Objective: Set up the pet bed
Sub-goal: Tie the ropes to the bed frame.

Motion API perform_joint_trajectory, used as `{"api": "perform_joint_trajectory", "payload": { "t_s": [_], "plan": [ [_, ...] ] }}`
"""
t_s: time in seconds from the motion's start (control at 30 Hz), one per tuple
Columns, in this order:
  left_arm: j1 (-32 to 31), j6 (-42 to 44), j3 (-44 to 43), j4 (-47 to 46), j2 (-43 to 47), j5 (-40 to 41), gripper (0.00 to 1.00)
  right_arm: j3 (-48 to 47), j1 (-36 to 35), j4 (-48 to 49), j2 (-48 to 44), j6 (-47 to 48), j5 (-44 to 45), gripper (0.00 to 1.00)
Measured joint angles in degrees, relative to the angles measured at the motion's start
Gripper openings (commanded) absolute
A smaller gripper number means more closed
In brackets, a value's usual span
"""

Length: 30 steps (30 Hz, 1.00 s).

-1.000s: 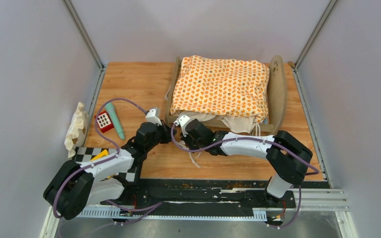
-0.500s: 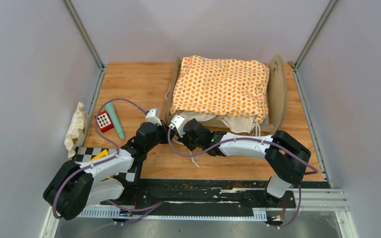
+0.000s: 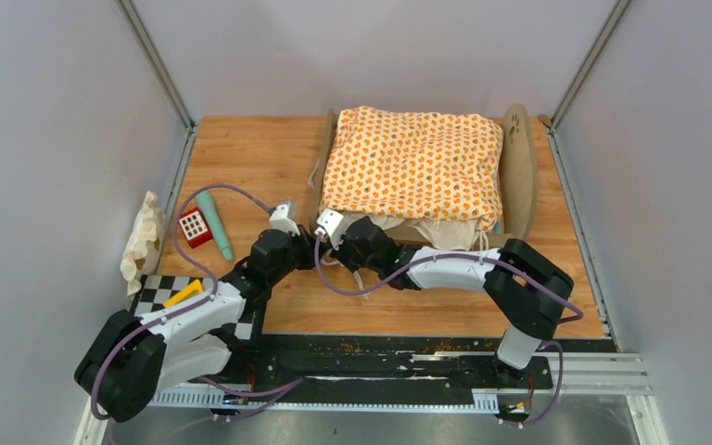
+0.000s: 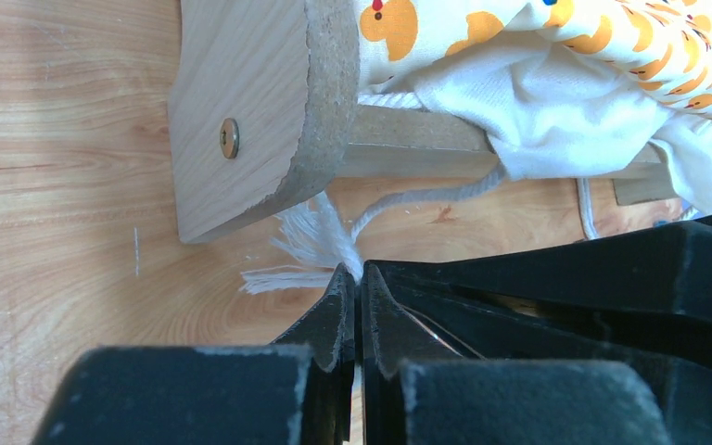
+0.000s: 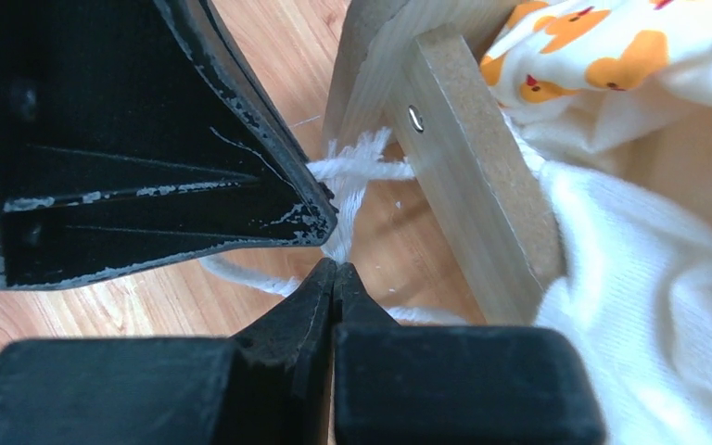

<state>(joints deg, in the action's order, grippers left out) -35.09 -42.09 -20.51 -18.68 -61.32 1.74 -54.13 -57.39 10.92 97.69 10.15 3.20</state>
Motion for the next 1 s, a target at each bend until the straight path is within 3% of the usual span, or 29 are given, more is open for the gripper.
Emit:
{"api": "perform_joint_trajectory", "payload": {
  "t_s": [0.9,1.0],
  "plan": [
    [0.0,-0.17,-0.63,3.67,2.6,-1.73,0.01,-0.24,1.66,3.56,3.21,1.84,-18.36,0.0],
    [0.0,-0.17,-0.66,3.78,2.6,-1.73,0.08,-0.24,1.7,3.54,3.21,2.67,-19.91,0.0]
  ]
}}
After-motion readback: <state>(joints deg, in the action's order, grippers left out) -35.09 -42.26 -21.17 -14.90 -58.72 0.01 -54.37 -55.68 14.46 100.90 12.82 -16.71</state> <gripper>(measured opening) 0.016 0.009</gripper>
